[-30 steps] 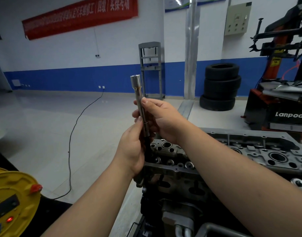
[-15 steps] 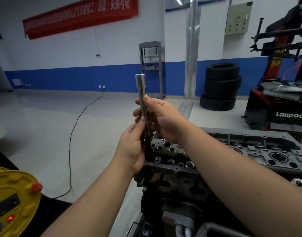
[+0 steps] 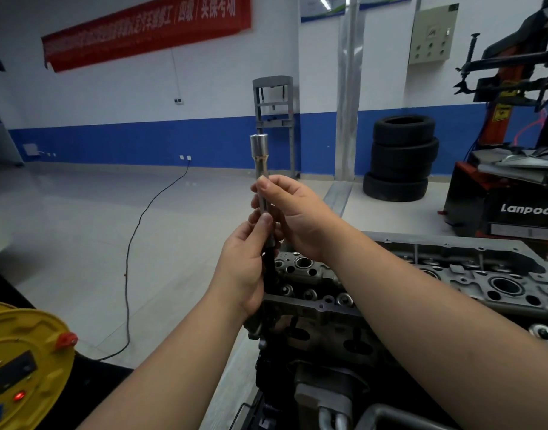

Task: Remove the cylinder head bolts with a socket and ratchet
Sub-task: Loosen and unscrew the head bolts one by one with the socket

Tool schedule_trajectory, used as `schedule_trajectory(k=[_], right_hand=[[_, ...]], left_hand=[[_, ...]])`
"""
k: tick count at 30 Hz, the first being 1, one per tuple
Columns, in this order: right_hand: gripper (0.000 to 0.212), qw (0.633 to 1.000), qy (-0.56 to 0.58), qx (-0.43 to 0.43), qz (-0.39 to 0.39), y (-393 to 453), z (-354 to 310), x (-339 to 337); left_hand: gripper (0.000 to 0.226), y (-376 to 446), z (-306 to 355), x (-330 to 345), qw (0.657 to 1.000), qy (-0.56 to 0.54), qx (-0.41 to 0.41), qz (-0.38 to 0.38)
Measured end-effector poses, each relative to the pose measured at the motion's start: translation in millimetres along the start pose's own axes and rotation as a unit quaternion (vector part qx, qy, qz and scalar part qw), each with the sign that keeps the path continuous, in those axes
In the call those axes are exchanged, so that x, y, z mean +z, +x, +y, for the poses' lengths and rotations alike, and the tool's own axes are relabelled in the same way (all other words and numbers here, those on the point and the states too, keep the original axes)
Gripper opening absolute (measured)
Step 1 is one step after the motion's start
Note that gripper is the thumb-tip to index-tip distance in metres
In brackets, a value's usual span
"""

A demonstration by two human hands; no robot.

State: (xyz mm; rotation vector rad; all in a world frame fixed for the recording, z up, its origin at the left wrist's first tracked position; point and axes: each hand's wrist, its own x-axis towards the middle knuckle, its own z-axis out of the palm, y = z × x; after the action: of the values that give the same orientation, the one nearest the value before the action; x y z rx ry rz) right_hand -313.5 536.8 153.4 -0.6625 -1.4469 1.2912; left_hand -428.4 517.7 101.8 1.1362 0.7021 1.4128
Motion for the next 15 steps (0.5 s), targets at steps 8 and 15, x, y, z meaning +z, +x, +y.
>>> schedule_trajectory(k=[8, 15], right_hand=[[0.026, 1.0, 0.0, 0.009, -0.013, -0.5, -0.7, -1.3], [0.014, 1.0, -0.006, -0.008, 0.009, 1.8, 1.2, -2.1]], left_hand=[[0.041, 0.2, 0.0, -2.3, 0.999, 0.015, -0.013, -0.035], [0.02, 1.9, -0.5, -1.0, 1.0, -0.007, 0.002, 0.026]])
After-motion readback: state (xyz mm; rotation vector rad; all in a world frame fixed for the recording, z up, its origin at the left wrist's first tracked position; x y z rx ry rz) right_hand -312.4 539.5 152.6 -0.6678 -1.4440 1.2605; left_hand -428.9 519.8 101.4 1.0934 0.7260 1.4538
